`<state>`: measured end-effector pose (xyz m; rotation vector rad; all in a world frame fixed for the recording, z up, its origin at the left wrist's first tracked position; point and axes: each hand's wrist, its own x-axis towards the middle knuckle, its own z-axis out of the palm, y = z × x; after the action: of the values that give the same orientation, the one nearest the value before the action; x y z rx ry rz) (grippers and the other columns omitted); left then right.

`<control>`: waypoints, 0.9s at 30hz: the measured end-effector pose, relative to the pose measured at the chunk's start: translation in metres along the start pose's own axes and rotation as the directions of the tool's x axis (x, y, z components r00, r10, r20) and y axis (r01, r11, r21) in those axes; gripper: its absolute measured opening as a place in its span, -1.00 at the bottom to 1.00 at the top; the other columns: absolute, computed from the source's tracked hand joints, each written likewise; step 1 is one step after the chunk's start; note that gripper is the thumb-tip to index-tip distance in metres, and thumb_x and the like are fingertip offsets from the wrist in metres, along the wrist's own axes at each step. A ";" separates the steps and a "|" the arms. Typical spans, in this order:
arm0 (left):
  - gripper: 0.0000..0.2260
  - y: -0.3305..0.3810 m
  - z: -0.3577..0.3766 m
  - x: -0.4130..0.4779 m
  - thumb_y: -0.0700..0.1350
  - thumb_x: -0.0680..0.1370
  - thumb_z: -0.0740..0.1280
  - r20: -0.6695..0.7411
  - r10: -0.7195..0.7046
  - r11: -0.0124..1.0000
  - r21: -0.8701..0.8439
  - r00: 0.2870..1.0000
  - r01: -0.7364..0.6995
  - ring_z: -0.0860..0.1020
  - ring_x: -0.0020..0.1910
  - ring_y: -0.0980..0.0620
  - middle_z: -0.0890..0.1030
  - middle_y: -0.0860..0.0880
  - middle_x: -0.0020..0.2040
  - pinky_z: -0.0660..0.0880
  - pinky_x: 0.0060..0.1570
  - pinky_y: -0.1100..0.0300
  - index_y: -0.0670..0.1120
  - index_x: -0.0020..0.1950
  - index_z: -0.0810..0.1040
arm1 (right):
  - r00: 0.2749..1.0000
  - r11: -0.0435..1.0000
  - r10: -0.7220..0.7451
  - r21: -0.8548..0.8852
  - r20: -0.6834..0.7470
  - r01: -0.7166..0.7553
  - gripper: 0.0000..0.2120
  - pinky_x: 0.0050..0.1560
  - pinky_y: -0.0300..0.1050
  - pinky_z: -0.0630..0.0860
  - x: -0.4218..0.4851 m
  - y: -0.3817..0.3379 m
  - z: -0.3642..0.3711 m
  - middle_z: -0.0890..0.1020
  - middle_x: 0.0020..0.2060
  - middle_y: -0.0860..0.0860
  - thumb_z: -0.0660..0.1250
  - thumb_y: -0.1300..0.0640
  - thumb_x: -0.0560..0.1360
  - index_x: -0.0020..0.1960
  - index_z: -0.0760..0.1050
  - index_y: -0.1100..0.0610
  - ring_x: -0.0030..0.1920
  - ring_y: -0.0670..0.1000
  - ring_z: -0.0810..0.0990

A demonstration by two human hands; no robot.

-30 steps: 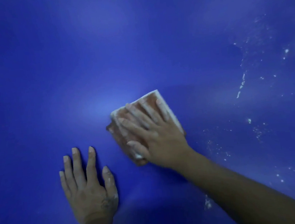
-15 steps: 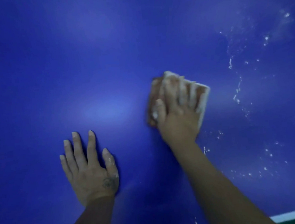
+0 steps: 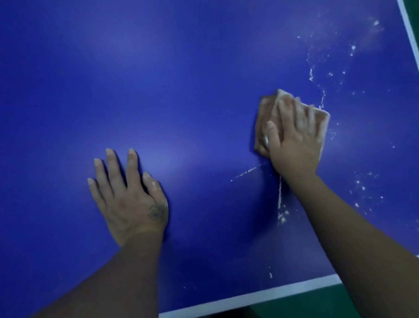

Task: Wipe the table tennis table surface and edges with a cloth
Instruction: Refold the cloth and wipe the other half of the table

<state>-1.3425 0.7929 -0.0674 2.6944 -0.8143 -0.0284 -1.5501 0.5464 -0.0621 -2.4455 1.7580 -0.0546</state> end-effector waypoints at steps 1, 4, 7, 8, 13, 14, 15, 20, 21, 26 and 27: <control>-0.48 0.000 0.000 0.000 0.06 0.75 0.08 0.004 0.000 1.000 0.002 1.000 0.000 0.06 0.77 -0.20 0.18 -0.13 0.77 -0.04 0.73 -0.24 -0.01 0.71 0.35 | 0.995 0.995 0.102 0.010 0.009 -0.102 -0.38 0.69 0.31 -0.23 -0.008 -0.001 0.001 0.02 0.75 -0.08 -0.09 -0.29 0.72 0.75 0.02 -0.19 0.75 0.09 -0.10; -0.47 0.000 -0.002 0.001 0.07 0.74 0.07 0.014 0.001 1.000 0.004 1.000 -0.001 0.05 0.77 -0.20 0.17 -0.13 0.78 -0.06 0.73 -0.24 0.00 0.72 0.34 | 0.975 0.975 0.221 0.005 -0.021 -0.221 -0.38 0.67 0.35 -0.23 -0.037 -0.033 0.007 0.01 0.76 -0.04 -0.08 -0.28 0.72 0.75 0.01 -0.18 0.75 0.14 -0.09; -0.46 0.001 -0.003 0.000 0.07 0.74 0.06 0.022 -0.001 1.000 0.006 1.000 0.001 0.04 0.77 -0.20 0.15 -0.13 0.78 -0.08 0.74 -0.22 0.00 0.72 0.32 | 0.999 0.998 0.036 -0.048 -0.006 -0.036 -0.39 0.66 0.35 -0.24 -0.071 -0.080 0.016 0.06 0.75 -0.04 -0.04 -0.27 0.72 0.75 0.00 -0.22 0.74 0.18 -0.02; -0.46 0.000 -0.003 0.000 0.07 0.74 0.07 0.019 0.001 1.000 0.005 1.000 -0.001 0.04 0.77 -0.20 0.15 -0.13 0.78 -0.08 0.74 -0.22 -0.01 0.72 0.33 | 0.995 0.994 -0.099 -0.034 0.021 0.099 -0.38 0.66 0.34 -0.24 -0.085 -0.094 0.018 0.08 0.75 -0.05 -0.01 -0.27 0.71 0.74 0.02 -0.23 0.74 0.17 0.00; -0.49 -0.003 0.000 0.000 0.05 0.75 0.11 0.008 0.009 1.000 0.006 1.000 -0.009 0.04 0.77 -0.20 0.16 -0.13 0.78 -0.09 0.74 -0.21 0.00 0.72 0.33 | 0.801 0.801 -0.598 0.048 0.029 0.596 -0.42 0.64 0.40 0.03 -0.100 -0.082 0.019 0.21 0.72 -0.01 0.17 -0.23 0.72 0.70 0.28 -0.10 0.74 0.15 0.07; -0.48 -0.003 0.001 0.000 0.06 0.75 0.10 0.011 0.005 1.000 0.013 1.000 -0.005 0.04 0.77 -0.20 0.15 -0.12 0.78 -0.09 0.74 -0.20 0.01 0.72 0.32 | 0.784 0.785 -0.620 0.023 0.032 0.620 -0.42 0.64 0.39 0.05 -0.090 -0.070 0.016 0.23 0.71 -0.01 0.17 -0.22 0.72 0.70 0.28 -0.08 0.73 0.15 0.09; -0.48 -0.003 0.000 -0.001 0.07 0.75 0.09 0.015 0.000 1.000 0.021 1.000 -0.001 0.03 0.78 -0.19 0.14 -0.12 0.78 -0.10 0.74 -0.19 0.02 0.73 0.31 | 0.788 0.788 -0.615 0.001 0.034 0.615 -0.43 0.64 0.39 0.07 -0.079 -0.056 0.014 0.24 0.70 -0.01 0.17 -0.21 0.73 0.70 0.28 -0.08 0.73 0.16 0.12; -0.47 0.000 -0.001 -0.001 0.09 0.74 0.06 0.028 -0.014 1.000 0.027 1.000 0.013 0.01 0.78 -0.17 0.12 -0.10 0.79 -0.12 0.75 -0.18 0.05 0.74 0.28 | 0.980 0.979 -0.201 -0.033 0.009 0.201 -0.41 0.69 0.32 -0.09 -0.058 0.016 -0.001 0.15 0.73 -0.05 0.07 -0.21 0.75 0.74 0.12 -0.12 0.74 0.11 0.04; -0.46 0.000 0.000 -0.001 0.09 0.74 0.06 0.025 -0.009 1.000 0.029 1.000 0.009 0.01 0.78 -0.18 0.13 -0.10 0.79 -0.12 0.75 -0.18 0.04 0.74 0.28 | 0.997 0.997 -0.068 -0.027 0.018 0.069 -0.40 0.69 0.31 -0.15 -0.063 0.022 -0.001 0.10 0.74 -0.06 0.02 -0.23 0.74 0.75 0.07 -0.14 0.74 0.09 -0.02; -0.45 0.000 -0.003 -0.002 0.10 0.74 0.04 0.023 0.017 1.000 0.015 1.000 -0.018 0.01 0.78 -0.18 0.12 -0.11 0.79 -0.13 0.74 -0.17 0.04 0.74 0.28 | 0.977 0.978 0.211 0.007 0.015 -0.211 -0.35 0.67 0.30 -0.32 -0.109 -0.002 0.012 -0.04 0.76 -0.04 -0.18 -0.31 0.70 0.76 -0.06 -0.18 0.75 0.10 -0.13; -0.45 0.000 -0.004 -0.002 0.10 0.74 0.04 0.029 0.018 1.000 0.011 0.999 -0.018 0.00 0.78 -0.18 0.11 -0.11 0.79 -0.13 0.74 -0.17 0.04 0.74 0.28 | 0.983 0.983 0.181 0.003 0.023 -0.181 -0.35 0.67 0.31 -0.31 -0.122 -0.007 0.014 -0.05 0.76 -0.05 -0.18 -0.31 0.70 0.75 -0.08 -0.19 0.75 0.11 -0.14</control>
<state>-1.3440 0.7949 -0.0637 2.7024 -0.8498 -0.0586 -1.5810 0.6648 -0.0693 -2.2615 1.9587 -0.0133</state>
